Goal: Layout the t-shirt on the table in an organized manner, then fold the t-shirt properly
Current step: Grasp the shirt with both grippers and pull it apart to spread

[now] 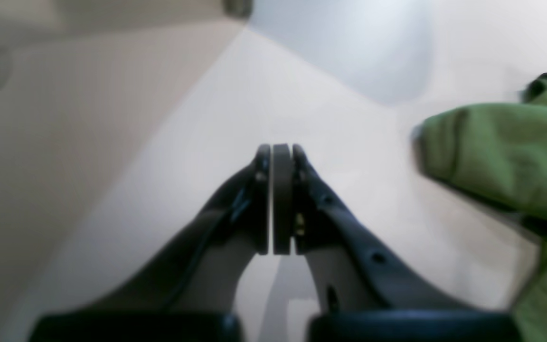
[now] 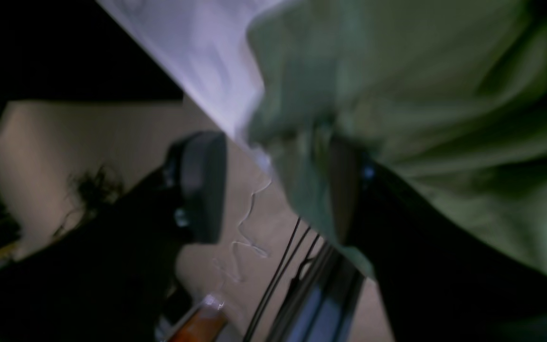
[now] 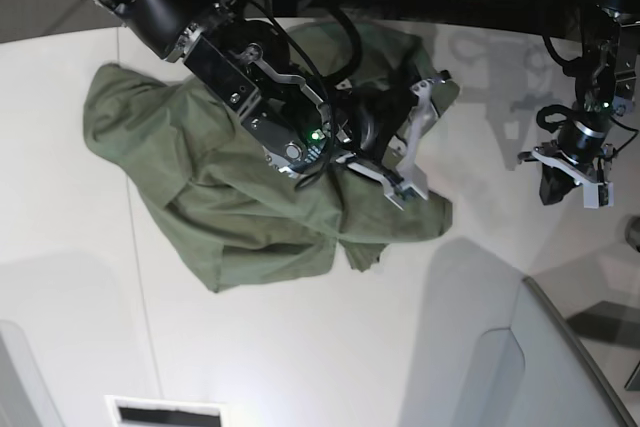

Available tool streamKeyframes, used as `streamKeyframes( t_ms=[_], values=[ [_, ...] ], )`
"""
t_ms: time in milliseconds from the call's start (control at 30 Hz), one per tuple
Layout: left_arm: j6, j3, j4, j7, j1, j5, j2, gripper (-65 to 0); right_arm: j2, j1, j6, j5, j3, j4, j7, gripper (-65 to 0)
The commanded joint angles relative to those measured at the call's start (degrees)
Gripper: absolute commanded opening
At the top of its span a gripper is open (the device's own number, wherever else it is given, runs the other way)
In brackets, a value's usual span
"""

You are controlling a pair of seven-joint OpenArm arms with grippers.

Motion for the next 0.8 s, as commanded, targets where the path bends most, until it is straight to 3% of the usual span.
streamKeyframes(
  t_ms=[0, 100, 200, 333, 467, 533, 667, 767],
  values=[
    [-1.13, 1.09, 1.90, -1.07, -0.04, -0.23, -1.31, -65.0, -0.05, 0.90, 0.41, 1.06, 1.11, 2.15, 0.67, -40.1],
    [-5.26, 7.77, 8.49, -1.07, 1.90, -0.32, -0.87, -65.0, 2.14, 0.73, 0.41, 1.06, 7.44, 3.20, 4.01, -44.3],
    [-5.88, 13.93, 15.70, -1.42, 2.86, -0.32, 1.42, -65.0, 5.92, 0.55, 0.41, 0.97, 12.36, 3.11, 8.32, -44.1],
    [-5.79, 20.43, 16.49, -1.15, 1.37, -0.06, 5.90, -65.0, 11.20, 2.57, 0.41, 0.97, 12.89, 2.85, 11.66, -44.0],
    [-5.70, 24.56, 9.90, -1.07, -0.56, 9.88, 10.21, -65.0, 11.90, 7.06, 0.76, 1.24, 12.80, -2.69, 11.75, -44.4],
    [-5.70, 24.39, 6.56, -1.07, -0.56, 16.47, 12.67, -65.0, 11.64, 8.11, 2.70, 1.24, 12.71, -4.98, 11.75, -44.6],
    [-5.70, 24.30, 1.46, -1.07, -0.39, 26.85, 14.78, -65.0, 9.53, 8.20, 12.02, 1.06, 13.06, -8.14, 12.10, -44.7],
    [-5.61, 24.39, 0.14, -0.98, 0.84, 30.36, 14.52, -65.0, 7.95, 10.66, 14.56, 0.88, 13.06, -17.90, 14.83, -44.7]
  ],
)
